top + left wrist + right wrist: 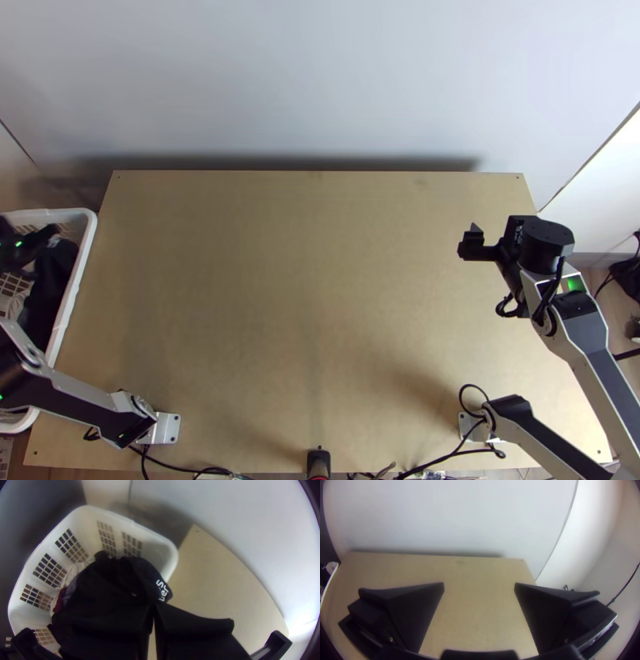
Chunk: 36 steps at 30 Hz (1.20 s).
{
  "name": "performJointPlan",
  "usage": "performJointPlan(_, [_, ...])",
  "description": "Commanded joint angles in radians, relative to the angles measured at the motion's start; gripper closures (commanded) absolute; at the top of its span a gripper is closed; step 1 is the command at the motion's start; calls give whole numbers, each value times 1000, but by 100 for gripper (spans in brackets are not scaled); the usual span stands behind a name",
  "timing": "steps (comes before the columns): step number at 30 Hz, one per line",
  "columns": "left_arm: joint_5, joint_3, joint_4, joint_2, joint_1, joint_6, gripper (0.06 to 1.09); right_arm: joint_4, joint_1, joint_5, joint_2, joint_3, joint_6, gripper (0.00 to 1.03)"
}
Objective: Fold the t-shirt
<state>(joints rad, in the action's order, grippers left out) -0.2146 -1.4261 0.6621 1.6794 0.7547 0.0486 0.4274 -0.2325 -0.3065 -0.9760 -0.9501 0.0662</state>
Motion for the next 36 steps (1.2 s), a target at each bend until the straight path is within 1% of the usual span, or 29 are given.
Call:
performJointPlan(1, [12, 19, 108, -196, -268, -6, 98, -33, 10, 1, 25, 40, 1, 5])
performJointPlan(3, [84, 23, 116, -202, -387, -21, 98, -49, 12, 1, 31, 57, 7, 5])
performJointPlan(6, [167, 15, 106, -187, -552, -66, 98, -72, 15, 1, 49, 100, 12, 5])
performJointPlan(10, [230, -16, 102, -139, -753, -131, 98, -111, 38, 1, 100, 194, 9, 5])
performJointPlan(13, [310, -36, 97, -76, -910, -188, 98, -116, 67, 1, 148, 254, 6, 5])
performJointPlan(15, [337, -63, 88, -15, -986, -231, 98, -116, 88, 1, 178, 278, 3, 5])
performJointPlan(20, [368, -218, 83, 180, -1123, -288, 98, -121, 153, 3, 230, 329, -20, 5])
performJointPlan(25, [377, -467, 136, 376, -1250, -363, 98, -128, 171, 4, 270, 409, -11, 5])
performJointPlan(32, [406, -685, 140, 529, -1520, -365, 98, -133, 179, 6, 300, 481, 23, 5])
performJointPlan(36, [417, -858, 129, 622, -1606, -369, 98, -133, 200, 9, 306, 473, 40, 5])
